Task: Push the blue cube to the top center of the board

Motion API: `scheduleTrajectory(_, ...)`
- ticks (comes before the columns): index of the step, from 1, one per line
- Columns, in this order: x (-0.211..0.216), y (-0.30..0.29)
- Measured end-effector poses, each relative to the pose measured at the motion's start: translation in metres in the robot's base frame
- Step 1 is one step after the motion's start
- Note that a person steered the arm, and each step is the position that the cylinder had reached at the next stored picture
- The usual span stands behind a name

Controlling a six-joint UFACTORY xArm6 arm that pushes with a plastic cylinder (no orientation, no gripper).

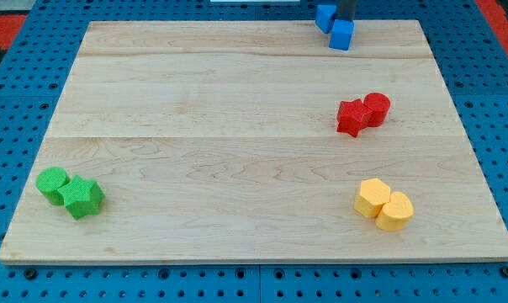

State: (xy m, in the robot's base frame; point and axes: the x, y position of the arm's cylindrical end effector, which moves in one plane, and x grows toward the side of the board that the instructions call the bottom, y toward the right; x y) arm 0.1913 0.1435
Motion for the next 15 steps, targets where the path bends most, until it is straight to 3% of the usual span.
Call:
scheduleTrajectory(1, 0.0, -0.025)
scheduleTrajectory(3, 0.014, -0.139)
scheduleTrajectory(4, 0.069, -0.132)
scheduleTrajectory(5, 0.092, -0.094)
scheduleTrajectory(6, 0.09, -0.023)
scheduleTrajectory(7, 0.087, 0.004)
scheduleTrajectory(9, 0.022, 0.039)
scheduleTrajectory(12, 0.049, -0.053)
scheduleTrajectory(14, 0.096, -0.123)
scheduleTrajectory(15, 0.087, -0.135)
